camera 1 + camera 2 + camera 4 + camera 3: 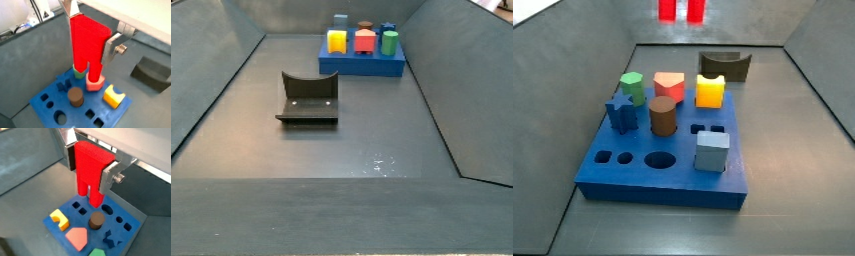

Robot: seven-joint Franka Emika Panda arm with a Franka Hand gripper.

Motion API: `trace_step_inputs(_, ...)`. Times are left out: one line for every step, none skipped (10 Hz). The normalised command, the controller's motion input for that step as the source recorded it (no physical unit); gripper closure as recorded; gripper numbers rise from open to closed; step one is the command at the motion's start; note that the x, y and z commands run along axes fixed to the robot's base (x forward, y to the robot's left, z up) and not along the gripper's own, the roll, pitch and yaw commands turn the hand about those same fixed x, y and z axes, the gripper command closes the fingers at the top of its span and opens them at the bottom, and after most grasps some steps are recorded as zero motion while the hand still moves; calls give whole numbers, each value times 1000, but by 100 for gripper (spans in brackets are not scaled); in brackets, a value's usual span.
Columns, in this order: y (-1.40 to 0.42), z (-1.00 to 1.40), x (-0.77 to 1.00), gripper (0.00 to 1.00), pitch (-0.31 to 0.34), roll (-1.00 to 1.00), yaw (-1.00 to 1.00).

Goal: Pick up the square-circle object. Move up. Move to above the board. Insert the square-circle object.
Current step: Insert the square-circle object.

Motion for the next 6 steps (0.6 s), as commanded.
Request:
trace_step_inputs(-420, -640, -26, 100, -41, 111, 0)
trace_step_inputs(-443, -649, -91, 100, -61, 129, 3)
trace_step_inputs(-457, -623, -120, 100, -80, 137, 34)
trace_step_inputs(-466, -594, -169, 100, -100, 153, 37)
trace_step_inputs(-451, -586, -171, 100, -107, 146, 40)
trace_step_inputs(-431, -574, -149, 100, -110, 137, 40)
